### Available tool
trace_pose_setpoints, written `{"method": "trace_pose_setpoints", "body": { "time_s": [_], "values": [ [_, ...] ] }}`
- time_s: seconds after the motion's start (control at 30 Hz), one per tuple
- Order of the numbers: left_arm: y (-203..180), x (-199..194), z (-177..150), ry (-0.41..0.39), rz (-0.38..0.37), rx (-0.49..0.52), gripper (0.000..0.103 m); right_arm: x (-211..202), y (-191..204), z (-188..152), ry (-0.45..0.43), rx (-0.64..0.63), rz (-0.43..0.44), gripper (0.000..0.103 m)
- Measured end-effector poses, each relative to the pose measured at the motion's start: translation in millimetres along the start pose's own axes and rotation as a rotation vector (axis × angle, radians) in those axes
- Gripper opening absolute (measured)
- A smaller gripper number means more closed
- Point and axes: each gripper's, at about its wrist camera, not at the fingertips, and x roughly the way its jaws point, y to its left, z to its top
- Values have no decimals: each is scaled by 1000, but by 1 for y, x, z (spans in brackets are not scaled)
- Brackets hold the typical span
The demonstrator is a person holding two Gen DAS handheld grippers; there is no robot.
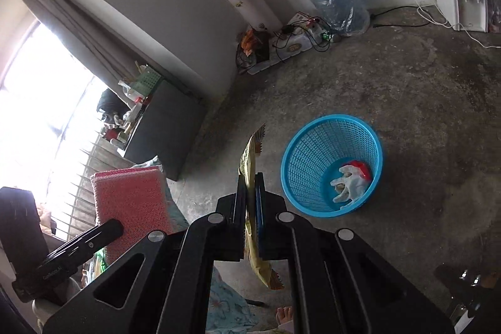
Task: Collect trash
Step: 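Lift the scrubber and yellow packet and carry both toward the blue basket, then open both tools over the blue basket to drop the items, then move both open tools back over the bed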
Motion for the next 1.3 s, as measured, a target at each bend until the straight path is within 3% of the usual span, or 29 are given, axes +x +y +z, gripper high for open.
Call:
{"method": "trace_pose_setpoints", "body": {
  "time_s": [0.2,0.23,0.27,0.3,0.33,0.37,0.43,0.5,0.67,0.77,0.87,0.93,0.97,1.03,1.13,1.3],
  "values": [
    [-14,79,40,56,-16,8,32,56,-36,33,14,65,-97,6],
    [-13,92,46,56,-6,1,34,68,-42,39,17,73,-113,7],
    [-11,104,51,58,5,-13,46,79,-49,43,23,86,-129,8],
    [-10,115,54,53,24,-35,59,93,-57,45,39,103,-148,17],
    [-7,122,56,45,58,-59,63,106,-65,45,59,123,-172,37],
    [-3,126,57,34,84,-77,64,114,-72,42,72,139,-203,43],
    [3,128,56,34,107,-107,64,122,-83,33,86,161,-243,44],
    [10,118,53,27,87,-131,64,119,-88,20,86,180,-211,44],
    [22,60,43,-52,74,-121,67,84,-75,-5,47,100,-192,44],
    [28,8,33,-118,68,-116,68,55,-54,-14,-8,24,-188,51],
    [34,-55,15,-199,61,-116,72,23,-19,-20,-85,-90,-164,66],
    [41,-100,-4,-264,51,-120,74,6,7,-25,-137,-179,-154,85],
    [45,-122,-15,-294,56,-130,76,-2,20,-27,-163,-218,-150,89],
    [54,-165,-40,-350,93,-151,78,-16,44,-32,-210,-280,-148,97],
    [66,-222,-85,-427,167,-178,79,-32,74,-41,-260,-347,-141,97],
    [82,-287,-162,-481,281,-221,79,-48,115,-61,-210,-406,-40,97]
  ]
}}
